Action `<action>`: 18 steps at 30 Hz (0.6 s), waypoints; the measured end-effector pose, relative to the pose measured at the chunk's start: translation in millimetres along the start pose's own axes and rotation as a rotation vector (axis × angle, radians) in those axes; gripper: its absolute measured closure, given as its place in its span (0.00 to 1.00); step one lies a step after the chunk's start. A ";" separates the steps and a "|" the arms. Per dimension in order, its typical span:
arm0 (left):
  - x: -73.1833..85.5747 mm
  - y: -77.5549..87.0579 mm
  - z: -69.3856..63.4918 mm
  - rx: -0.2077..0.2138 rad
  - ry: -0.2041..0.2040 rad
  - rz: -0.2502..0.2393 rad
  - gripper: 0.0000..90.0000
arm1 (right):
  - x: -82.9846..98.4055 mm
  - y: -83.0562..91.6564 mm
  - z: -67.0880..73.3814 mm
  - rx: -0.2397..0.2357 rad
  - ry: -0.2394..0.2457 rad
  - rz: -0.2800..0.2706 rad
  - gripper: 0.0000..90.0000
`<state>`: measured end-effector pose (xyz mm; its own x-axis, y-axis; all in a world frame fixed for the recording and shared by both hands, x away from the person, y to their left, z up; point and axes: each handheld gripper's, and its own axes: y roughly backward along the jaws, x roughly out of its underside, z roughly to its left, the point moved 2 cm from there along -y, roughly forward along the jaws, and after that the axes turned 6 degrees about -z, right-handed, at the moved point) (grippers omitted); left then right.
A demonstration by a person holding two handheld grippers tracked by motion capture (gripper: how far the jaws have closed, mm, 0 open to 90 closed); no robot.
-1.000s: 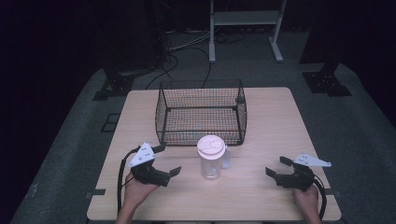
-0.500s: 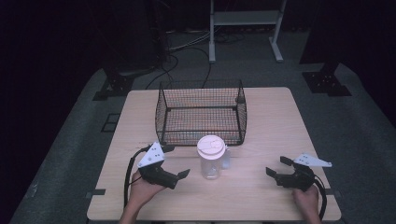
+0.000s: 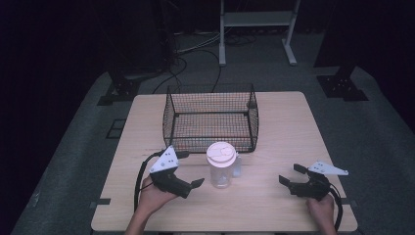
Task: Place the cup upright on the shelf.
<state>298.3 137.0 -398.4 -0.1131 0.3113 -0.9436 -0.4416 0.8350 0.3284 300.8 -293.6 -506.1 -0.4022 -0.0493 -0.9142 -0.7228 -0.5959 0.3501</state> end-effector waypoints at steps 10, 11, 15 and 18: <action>-11.6 -16.9 -2.7 0.044 -0.024 0.052 0.01 | -0.4 2.0 -0.9 -0.016 -0.011 -0.019 0.14; -12.8 -18.7 -2.4 0.048 -0.024 0.056 0.01 | -0.2 1.7 -0.5 -0.021 -0.009 -0.014 0.14; -16.1 -24.6 0.1 0.058 -0.021 0.068 0.01 | -0.1 1.1 -0.2 -0.020 -0.009 -0.008 0.14; -18.5 -28.5 2.0 0.066 -0.025 0.087 0.01 | -0.1 0.8 0.0 -0.022 -0.009 -0.004 0.14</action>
<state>314.7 108.4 -390.2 -0.1257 0.3949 -0.9101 -0.3717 0.8318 0.4123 300.3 -294.0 -505.6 -0.4041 -0.0400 -0.9139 -0.7120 -0.6134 0.3417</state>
